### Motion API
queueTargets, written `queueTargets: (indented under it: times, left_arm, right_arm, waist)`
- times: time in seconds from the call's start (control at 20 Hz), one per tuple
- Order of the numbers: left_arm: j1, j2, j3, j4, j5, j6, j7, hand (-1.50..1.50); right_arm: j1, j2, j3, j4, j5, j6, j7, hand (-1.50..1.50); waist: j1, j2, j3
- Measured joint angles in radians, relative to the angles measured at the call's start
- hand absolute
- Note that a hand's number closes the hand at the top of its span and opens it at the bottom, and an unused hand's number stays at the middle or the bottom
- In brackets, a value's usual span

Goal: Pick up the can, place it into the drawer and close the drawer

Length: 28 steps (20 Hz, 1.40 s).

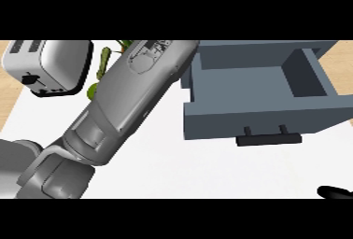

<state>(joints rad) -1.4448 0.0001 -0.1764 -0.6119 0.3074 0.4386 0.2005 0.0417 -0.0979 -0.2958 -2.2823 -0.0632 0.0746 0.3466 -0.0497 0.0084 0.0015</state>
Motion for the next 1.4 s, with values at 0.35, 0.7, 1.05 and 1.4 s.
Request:
queueTargets:
  times: [0.35, 0.7, 1.05, 1.4]
  left_arm:
    - [-0.097, 0.0, -0.053, 0.142, 0.071, 0.038, -0.037, 1.5]
    - [-0.149, 0.0, -0.096, 0.24, 0.107, 0.111, -0.072, -1.5]
    - [-0.145, 0.0, -0.13, 0.281, 0.15, 0.18, -0.121, -1.5]
    - [-0.169, 0.0, -0.123, 0.301, 0.205, 0.205, -0.148, -1.5]
  right_arm:
    - [-0.017, -0.005, 0.007, 0.001, -0.008, 0.002, 0.009, -1.5]
    - [-0.07, -0.031, 0.012, 0.014, 0.0, -0.006, 0.046, -1.5]
    - [-0.099, -0.063, 0.008, 0.041, 0.01, 0.014, 0.021, -1.5]
    - [-0.153, -0.13, 0.042, 0.068, 0.101, 0.048, -0.03, -1.5]
  waist:
    - [-0.023, 0.007, 0.001]
    - [-0.038, 0.013, 0.001]
    - [-0.052, 0.017, 0.002]
    - [-0.052, 0.022, 0.002]
